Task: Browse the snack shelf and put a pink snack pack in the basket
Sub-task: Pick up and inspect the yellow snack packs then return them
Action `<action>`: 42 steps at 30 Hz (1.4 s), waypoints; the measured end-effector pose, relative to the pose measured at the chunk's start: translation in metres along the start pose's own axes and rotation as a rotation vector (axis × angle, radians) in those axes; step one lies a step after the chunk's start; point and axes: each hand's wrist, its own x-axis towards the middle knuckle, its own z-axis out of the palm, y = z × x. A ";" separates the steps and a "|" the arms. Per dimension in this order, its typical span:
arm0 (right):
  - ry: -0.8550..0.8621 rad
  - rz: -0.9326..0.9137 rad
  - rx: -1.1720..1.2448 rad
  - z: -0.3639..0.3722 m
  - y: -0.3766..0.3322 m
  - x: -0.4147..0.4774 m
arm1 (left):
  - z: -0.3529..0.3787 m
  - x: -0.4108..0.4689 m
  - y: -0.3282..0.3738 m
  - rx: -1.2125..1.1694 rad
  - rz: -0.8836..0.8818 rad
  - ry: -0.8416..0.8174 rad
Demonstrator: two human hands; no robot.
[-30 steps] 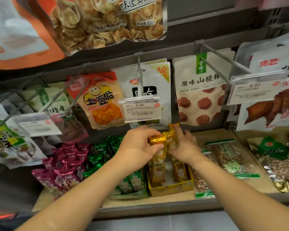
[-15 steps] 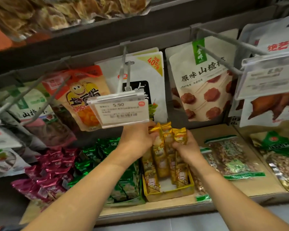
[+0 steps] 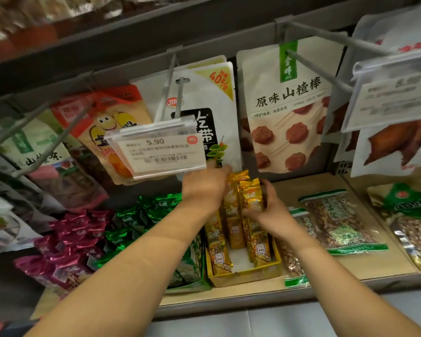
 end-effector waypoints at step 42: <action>-0.766 -0.247 -0.444 -0.010 -0.158 -0.224 | -0.164 -0.231 -0.026 -1.321 -0.194 0.341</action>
